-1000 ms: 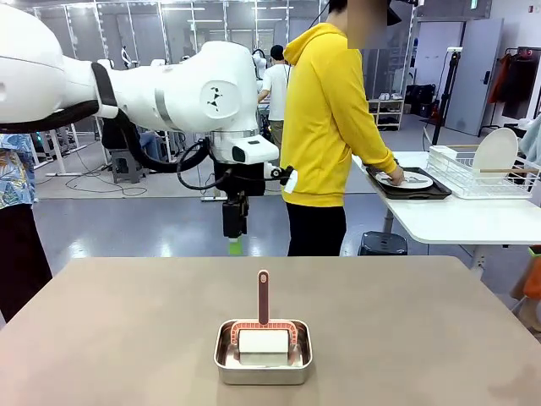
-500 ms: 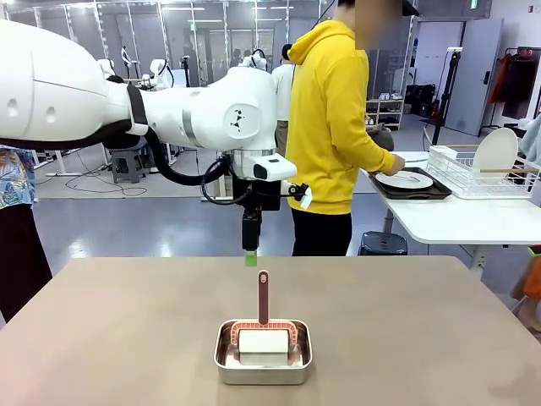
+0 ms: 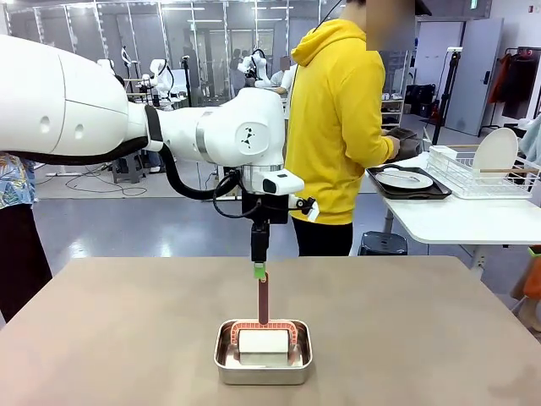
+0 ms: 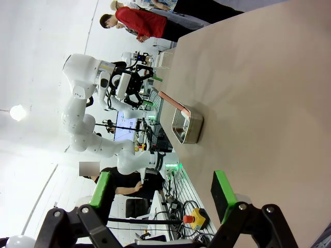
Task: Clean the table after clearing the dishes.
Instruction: When the right (or left) Handle tray is removed, use the right hand (or left hand) to clean the right (or left) side of the table with the Lint Roller.
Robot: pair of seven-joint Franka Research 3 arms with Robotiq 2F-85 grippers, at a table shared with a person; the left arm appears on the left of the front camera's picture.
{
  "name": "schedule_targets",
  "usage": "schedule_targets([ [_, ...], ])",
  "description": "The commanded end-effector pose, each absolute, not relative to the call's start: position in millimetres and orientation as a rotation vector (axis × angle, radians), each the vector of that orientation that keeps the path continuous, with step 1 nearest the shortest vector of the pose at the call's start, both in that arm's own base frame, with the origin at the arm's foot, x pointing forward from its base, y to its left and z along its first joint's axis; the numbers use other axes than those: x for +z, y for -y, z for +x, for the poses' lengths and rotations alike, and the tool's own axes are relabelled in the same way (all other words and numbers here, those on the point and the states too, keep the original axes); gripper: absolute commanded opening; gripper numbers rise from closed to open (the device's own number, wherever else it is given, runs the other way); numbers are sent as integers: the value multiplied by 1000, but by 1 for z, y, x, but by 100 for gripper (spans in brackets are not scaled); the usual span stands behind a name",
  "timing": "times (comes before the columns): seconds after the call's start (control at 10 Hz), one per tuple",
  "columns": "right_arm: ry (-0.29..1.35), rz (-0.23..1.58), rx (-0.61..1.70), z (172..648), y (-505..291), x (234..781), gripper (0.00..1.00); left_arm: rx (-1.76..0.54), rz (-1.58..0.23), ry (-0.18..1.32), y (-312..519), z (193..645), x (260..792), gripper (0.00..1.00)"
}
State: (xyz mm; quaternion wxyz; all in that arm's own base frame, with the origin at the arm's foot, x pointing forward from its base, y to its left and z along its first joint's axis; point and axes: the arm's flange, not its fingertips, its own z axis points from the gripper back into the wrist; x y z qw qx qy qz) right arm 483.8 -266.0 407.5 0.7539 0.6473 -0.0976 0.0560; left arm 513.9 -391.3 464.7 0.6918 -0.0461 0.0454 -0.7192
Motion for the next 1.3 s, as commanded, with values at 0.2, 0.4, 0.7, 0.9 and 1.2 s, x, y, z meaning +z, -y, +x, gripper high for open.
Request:
schedule_targets([
  [0.2, 207, 1407, 122, 478, 261, 410, 96, -1591, -171, -83, 392, 507, 455, 100],
  [0.4, 207, 1407, 122, 478, 261, 410, 96, -1598, -174, -68, 389, 500, 446, 100],
  [0.7, 207, 1407, 122, 478, 261, 410, 96, -1585, -182, -89, 385, 495, 429, 100],
  [0.9, 207, 1407, 122, 478, 261, 410, 96, -1574, -184, -106, 380, 492, 419, 100],
  [1.2, 207, 1407, 122, 478, 261, 410, 96, -1590, -194, -80, 385, 488, 410, 100],
])
